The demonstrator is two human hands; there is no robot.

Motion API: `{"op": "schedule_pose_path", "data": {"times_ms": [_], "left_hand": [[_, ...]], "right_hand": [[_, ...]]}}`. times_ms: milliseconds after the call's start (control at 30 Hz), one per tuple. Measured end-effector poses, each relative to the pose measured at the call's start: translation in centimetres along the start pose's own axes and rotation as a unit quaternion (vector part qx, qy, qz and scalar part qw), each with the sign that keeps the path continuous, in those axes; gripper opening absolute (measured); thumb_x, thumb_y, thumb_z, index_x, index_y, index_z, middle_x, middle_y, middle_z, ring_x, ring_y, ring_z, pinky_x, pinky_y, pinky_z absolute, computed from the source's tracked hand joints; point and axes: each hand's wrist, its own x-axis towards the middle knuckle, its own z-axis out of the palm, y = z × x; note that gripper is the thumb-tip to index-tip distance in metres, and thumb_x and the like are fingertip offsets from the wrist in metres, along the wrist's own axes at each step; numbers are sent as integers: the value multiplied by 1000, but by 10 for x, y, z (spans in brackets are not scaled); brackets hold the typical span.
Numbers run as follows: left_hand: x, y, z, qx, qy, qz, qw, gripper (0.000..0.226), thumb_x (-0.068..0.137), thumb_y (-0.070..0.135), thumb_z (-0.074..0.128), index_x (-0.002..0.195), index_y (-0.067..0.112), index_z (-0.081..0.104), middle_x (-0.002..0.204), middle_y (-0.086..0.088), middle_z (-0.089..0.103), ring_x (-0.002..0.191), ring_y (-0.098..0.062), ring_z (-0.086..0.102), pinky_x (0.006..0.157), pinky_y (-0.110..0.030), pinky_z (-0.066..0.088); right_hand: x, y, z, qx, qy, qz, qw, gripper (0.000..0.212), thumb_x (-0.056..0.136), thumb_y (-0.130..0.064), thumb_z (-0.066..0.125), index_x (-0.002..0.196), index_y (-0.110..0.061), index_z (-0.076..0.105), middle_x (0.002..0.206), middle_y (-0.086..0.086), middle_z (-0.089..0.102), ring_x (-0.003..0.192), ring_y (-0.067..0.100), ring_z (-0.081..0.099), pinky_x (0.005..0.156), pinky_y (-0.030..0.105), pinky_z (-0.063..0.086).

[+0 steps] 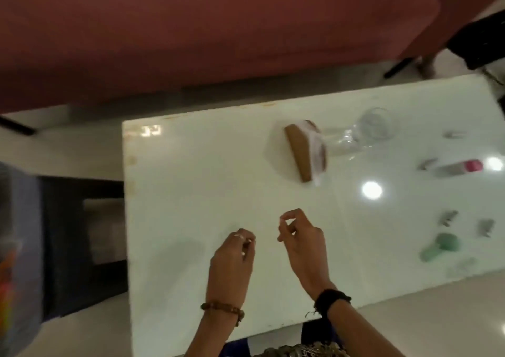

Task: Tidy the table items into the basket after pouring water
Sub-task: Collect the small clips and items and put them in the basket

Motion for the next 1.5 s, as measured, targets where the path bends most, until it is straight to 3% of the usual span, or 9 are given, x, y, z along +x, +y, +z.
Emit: {"op": "schedule_pose_path", "data": {"times_ms": [200, 367, 533, 667, 867, 1033, 1200, 1333, 1500], "left_hand": [[19, 134, 165, 20, -128, 95, 987, 8, 89, 16, 54, 90, 17, 62, 90, 2, 68, 79, -10, 62, 72, -12, 44], [29, 216, 275, 33, -191, 102, 976, 7, 89, 16, 55, 92, 16, 61, 89, -1, 69, 81, -14, 63, 74, -25, 52], [63, 258, 346, 82, -176, 113, 974, 11, 86, 12, 57, 96, 11, 61, 97, -9, 66, 87, -24, 63, 77, -31, 49], [101, 275, 382, 171, -132, 175, 961, 38, 85, 15, 60, 120, 10, 50, 124, -12, 48, 112, -26, 51, 91, -39, 45], [144, 287, 414, 305, -123, 183, 927, 36, 88, 15, 52, 123, 8, 47, 124, -17, 45, 115, -32, 44, 92, -41, 42], [139, 284, 409, 205, -155, 157, 954, 20, 88, 13, 50, 104, 8, 60, 107, -15, 59, 99, -29, 57, 77, -30, 42], [87, 262, 346, 19, -158, 134, 978, 15, 82, 10, 63, 94, 19, 65, 88, 0, 62, 69, -5, 57, 62, -9, 45], [55, 236, 264, -50, -142, 96, 984, 35, 79, 11, 67, 80, 45, 56, 85, 8, 63, 67, 1, 59, 59, -4, 46], [35, 181, 152, -115, -54, 21, 992, 34, 79, 11, 67, 83, 43, 58, 83, 9, 63, 68, 9, 57, 58, -3, 44]], "right_hand": [[33, 116, -156, 20, 115, 97, 988, 7, 93, -26, 51, 90, -31, 53, 63, -9, 65, 44, 3, 51, 40, 15, 35], [55, 190, -244, 52, 161, 170, 971, 7, 93, -23, 49, 94, -24, 57, 67, -5, 66, 57, 12, 60, 45, 19, 39], [82, 244, -293, 66, 171, 235, 955, 12, 92, -26, 49, 98, -19, 57, 83, 4, 70, 70, 18, 64, 56, 27, 47], [109, 272, -306, 66, 156, 276, 946, 29, 88, -36, 57, 108, -15, 51, 91, 5, 67, 79, 22, 62, 66, 30, 44], [137, 289, -310, 41, 141, 276, 950, 31, 84, -24, 62, 104, -7, 46, 85, 7, 59, 71, 25, 54, 58, 29, 38], [134, 289, -310, 134, 142, 263, 945, 7, 83, -17, 62, 82, -11, 59, 83, 4, 66, 75, 20, 60, 63, 28, 42], [107, 256, -306, 222, 143, 218, 939, 9, 81, -19, 70, 75, -12, 69, 76, -3, 68, 61, 0, 57, 58, 20, 43], [81, 206, -286, 253, 128, 178, 942, 6, 81, -18, 71, 77, -13, 73, 70, -4, 71, 49, -1, 56, 45, 15, 47], [57, 113, -223, 279, 37, 128, 951, 6, 79, -15, 72, 74, -16, 75, 65, -6, 72, 58, 7, 65, 53, 16, 52]]}}
